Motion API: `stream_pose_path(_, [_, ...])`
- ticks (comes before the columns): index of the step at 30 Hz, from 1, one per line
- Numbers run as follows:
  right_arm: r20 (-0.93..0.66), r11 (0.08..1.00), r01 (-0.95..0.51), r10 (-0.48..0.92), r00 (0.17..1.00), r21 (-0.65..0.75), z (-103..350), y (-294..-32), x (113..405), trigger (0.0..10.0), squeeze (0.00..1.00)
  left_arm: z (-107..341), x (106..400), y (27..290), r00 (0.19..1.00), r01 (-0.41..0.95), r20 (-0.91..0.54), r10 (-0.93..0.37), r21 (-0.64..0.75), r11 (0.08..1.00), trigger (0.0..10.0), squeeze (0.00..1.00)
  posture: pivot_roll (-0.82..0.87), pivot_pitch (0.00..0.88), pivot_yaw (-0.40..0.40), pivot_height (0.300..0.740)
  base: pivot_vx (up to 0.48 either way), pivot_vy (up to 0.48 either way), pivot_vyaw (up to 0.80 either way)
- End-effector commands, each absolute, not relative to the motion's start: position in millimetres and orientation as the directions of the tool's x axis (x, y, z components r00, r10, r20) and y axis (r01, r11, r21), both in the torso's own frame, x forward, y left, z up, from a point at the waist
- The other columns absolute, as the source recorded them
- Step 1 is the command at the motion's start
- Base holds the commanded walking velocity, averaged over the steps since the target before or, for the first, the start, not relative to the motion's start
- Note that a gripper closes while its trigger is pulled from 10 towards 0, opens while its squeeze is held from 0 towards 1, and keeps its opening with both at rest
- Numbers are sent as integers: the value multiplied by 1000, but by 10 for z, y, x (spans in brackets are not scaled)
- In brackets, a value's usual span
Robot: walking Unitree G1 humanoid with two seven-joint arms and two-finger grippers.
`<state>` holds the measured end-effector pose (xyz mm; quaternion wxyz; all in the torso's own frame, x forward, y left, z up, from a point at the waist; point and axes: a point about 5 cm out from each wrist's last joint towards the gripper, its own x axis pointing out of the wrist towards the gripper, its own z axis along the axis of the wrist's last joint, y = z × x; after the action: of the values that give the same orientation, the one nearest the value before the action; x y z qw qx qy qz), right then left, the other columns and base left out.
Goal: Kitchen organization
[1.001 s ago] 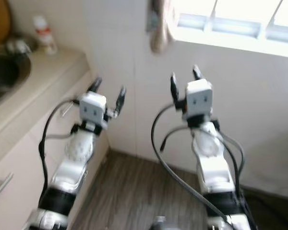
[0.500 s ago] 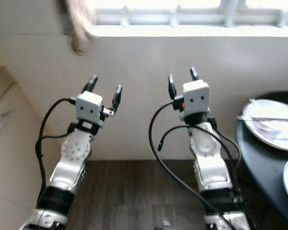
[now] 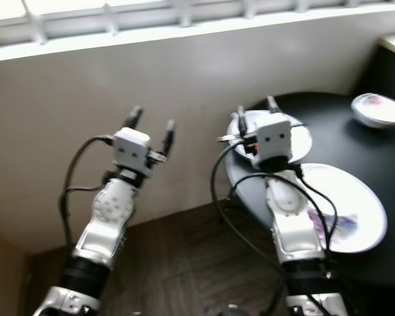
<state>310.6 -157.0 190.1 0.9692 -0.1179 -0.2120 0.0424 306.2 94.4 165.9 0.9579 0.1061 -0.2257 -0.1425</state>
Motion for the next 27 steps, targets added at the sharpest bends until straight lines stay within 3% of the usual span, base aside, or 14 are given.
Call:
stream_pose_path(1, [412,967,-52,154,898,-249,1930,-1483,3103,10000,0,1664,3066,1022,863,205,402,-307,276,939,10000,0,-117,0,3,740,0,0,-800])
stream_pose_path(6, [407,970,-49,145,902,-238,1920,-1494,3108,10000,0,1656,3069,1018,864,207,398,-309,280,938,10000,0,-117,0,3,740,0,0,-800])
stream_pose_path(15, [346,975,-19,97,933,-221,1828,-1561,3153,10000,0,1649,3074,1017,866,210,391,-313,284,936,10000,0,-117,0,3,740,0,0,0])
stream_pose_path(21, [115,1000,3,-4,993,2,1576,-1765,3278,10000,0,1634,3079,1009,868,212,383,-316,288,934,10000,0,-118,0,7,740,0,0,0])
stream_pose_path(27, [75,997,83,-82,994,-3,1559,-1940,3309,10000,0,1620,3091,1012,870,215,376,-319,293,932,10000,0,-124,0,10,740,0,0,0])
